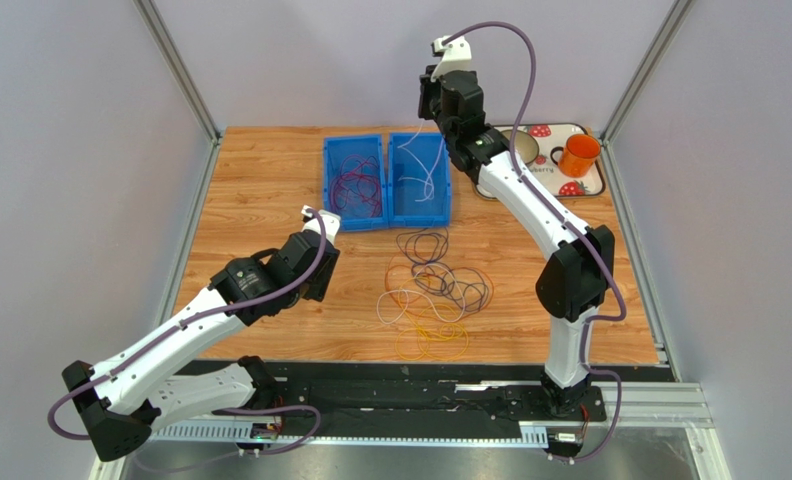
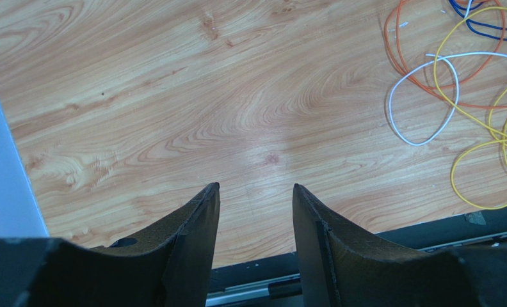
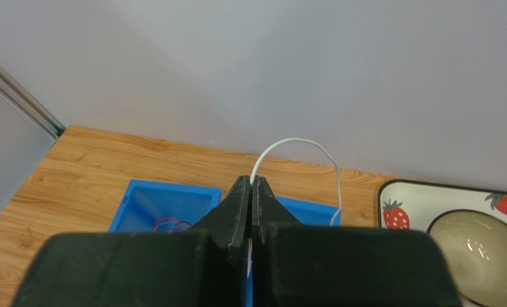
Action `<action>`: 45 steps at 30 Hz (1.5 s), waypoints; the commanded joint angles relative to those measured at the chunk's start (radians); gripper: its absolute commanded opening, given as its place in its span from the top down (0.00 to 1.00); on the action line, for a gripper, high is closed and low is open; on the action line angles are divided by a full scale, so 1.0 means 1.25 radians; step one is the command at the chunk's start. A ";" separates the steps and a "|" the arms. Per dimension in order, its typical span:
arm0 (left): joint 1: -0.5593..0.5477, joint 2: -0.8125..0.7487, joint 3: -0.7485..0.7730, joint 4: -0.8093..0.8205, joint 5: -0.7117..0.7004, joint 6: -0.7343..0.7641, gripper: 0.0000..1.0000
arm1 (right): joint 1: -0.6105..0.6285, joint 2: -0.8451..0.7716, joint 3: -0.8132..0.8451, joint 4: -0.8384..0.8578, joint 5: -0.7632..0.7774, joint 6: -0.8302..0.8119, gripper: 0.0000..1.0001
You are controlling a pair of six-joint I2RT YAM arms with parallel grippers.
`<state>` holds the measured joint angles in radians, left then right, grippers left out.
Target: Untangle the cables
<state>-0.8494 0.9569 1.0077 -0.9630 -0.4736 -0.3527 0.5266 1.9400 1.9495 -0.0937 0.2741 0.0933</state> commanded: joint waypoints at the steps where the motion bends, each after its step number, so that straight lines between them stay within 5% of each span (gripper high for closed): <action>1: 0.002 -0.007 0.005 0.003 -0.009 0.002 0.45 | -0.003 0.025 -0.002 -0.024 0.032 0.048 1.00; 45: 0.002 -0.006 0.004 0.003 -0.009 0.002 0.45 | -0.033 0.215 -0.053 -0.154 -0.207 0.132 1.00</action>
<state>-0.8494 0.9569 1.0077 -0.9665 -0.4732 -0.3527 0.4831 2.1929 1.8660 -0.2562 0.0551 0.2478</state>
